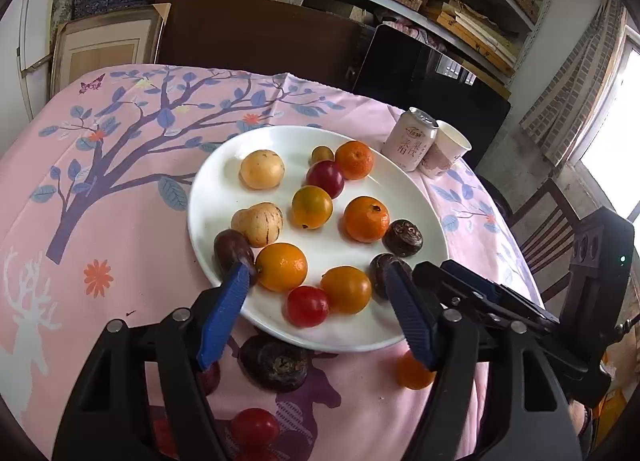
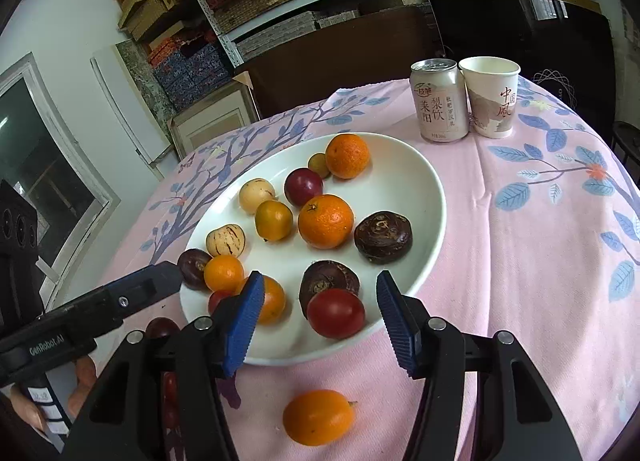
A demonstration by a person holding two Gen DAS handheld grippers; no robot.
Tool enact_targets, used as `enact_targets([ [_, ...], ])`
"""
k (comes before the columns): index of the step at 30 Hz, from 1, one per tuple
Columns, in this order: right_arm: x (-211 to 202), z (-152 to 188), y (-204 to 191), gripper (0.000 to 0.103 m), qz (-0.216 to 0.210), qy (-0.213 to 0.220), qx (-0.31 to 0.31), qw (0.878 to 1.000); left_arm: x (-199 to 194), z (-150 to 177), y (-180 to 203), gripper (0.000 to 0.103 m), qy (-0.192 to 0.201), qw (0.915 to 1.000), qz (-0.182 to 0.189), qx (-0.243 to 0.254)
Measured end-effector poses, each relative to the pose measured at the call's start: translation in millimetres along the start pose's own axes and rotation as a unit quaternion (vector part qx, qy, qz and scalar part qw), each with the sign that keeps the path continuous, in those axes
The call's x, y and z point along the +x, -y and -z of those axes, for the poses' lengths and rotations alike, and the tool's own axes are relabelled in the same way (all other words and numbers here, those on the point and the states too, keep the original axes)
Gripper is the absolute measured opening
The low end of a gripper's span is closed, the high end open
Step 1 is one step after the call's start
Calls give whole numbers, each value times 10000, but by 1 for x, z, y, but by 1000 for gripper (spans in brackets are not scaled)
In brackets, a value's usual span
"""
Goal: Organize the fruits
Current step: 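Place both red tomatoes on the white plate and open both tools, then grasp a mandarin with the right tool while the left tool grasps a red tomato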
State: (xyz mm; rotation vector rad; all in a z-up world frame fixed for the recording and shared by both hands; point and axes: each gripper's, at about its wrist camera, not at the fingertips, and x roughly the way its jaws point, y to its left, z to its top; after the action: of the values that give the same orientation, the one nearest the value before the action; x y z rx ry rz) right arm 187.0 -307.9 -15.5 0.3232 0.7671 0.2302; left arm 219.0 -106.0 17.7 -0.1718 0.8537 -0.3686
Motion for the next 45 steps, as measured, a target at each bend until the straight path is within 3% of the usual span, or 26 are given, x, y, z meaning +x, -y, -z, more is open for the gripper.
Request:
enact_targets([
  [10, -40, 29, 1, 59, 416, -182, -821, 9956, -44, 22, -38, 73, 44, 9997, -201, 116],
  [20, -29, 61, -27, 59, 610, -631, -1556, 9839, -67, 62, -59, 73, -121, 9965, -681, 477],
  [24, -9, 63, -35, 59, 765, -813, -1581, 9811, -72, 75, -63, 73, -190, 9950, -749, 628],
  [25, -3, 63, -34, 55, 756, -861, -1537, 9815, -72, 80, -63, 73, -211, 9943, -788, 682],
  [26, 3, 62, -33, 42, 752, -917, -1513, 9813, -72, 83, -64, 73, -245, 9934, -833, 748],
  [33, -7, 64, -28, 41, 654, -768, -1326, 9860, -67, 103, -75, 74, -472, 9892, -1012, 948],
  [41, -32, 72, -20, 41, 579, -658, -1235, 9885, -51, 101, -76, 73, -618, 9879, -967, 1045],
  [43, -37, 71, -18, 41, 575, -615, -1215, 9890, -43, 101, -75, 67, -693, 9872, -951, 1073],
  [45, -40, 71, -18, 41, 565, -583, -1204, 9894, -39, 101, -75, 40, -674, 9871, -946, 1100],
])
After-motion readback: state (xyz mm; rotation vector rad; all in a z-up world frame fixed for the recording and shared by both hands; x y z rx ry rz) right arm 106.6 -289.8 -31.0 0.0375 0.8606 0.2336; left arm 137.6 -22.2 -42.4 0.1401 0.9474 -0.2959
